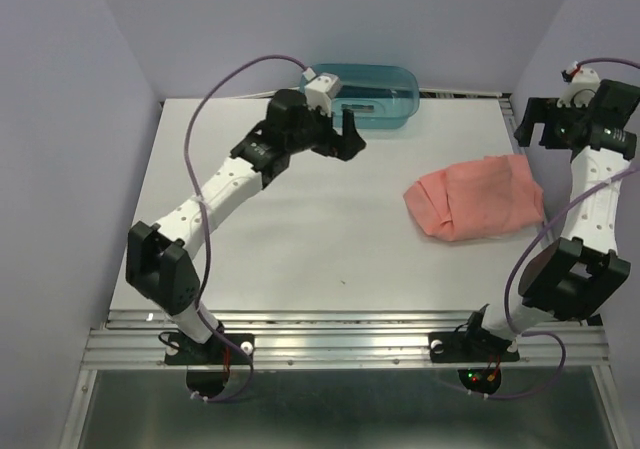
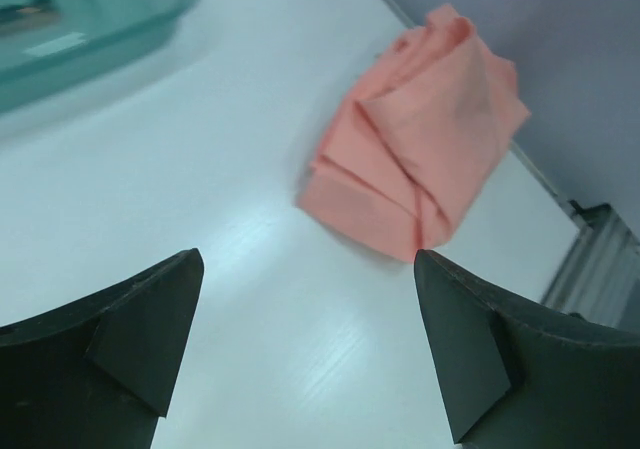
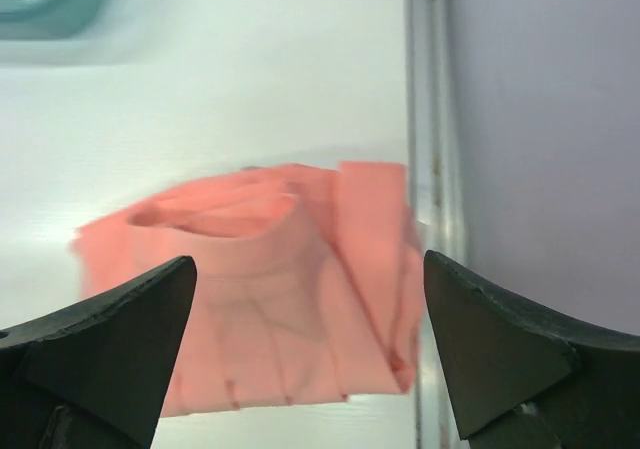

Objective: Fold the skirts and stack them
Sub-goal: Neatly place the folded skirt to the corner

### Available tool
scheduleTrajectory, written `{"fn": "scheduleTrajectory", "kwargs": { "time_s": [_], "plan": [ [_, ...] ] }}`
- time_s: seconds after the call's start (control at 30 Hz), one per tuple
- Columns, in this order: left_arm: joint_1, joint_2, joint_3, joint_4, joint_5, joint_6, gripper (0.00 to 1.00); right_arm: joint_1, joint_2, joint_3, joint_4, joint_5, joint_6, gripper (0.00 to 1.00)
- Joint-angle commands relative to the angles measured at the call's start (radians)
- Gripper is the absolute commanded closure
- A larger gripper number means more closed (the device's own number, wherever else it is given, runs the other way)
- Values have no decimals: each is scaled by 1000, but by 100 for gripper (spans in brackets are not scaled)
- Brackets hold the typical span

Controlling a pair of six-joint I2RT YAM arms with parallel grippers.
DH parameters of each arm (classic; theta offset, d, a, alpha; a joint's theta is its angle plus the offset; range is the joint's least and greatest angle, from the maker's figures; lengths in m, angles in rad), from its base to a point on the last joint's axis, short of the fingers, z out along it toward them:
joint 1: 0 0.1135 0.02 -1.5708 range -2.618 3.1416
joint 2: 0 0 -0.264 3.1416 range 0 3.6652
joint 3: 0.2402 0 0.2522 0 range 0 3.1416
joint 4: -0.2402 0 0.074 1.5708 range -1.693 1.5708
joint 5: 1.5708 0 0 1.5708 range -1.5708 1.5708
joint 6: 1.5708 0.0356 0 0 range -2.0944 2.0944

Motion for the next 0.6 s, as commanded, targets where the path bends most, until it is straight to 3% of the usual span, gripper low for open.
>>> {"fn": "scheduleTrajectory", "kwargs": {
  "time_s": [0.0,0.1,0.13,0.23,0.43,0.57],
  "plan": [
    [164,-110,65,-279,-10,242,2,171,-7,117,-156,-180,93,0],
    [260,-187,29,-353,-28,403,1,313,-57,22,-65,-157,178,0],
    [278,-246,-40,-356,-42,432,1,400,-85,-20,-31,-144,196,0],
    [355,-361,-187,-369,-24,515,1,476,-115,-204,72,-137,244,0],
    [384,-552,-499,-352,-96,520,1,571,-230,-514,126,-156,207,0],
    [384,-616,-611,-329,-84,474,2,617,-319,-640,153,-134,223,0]
  ]
}}
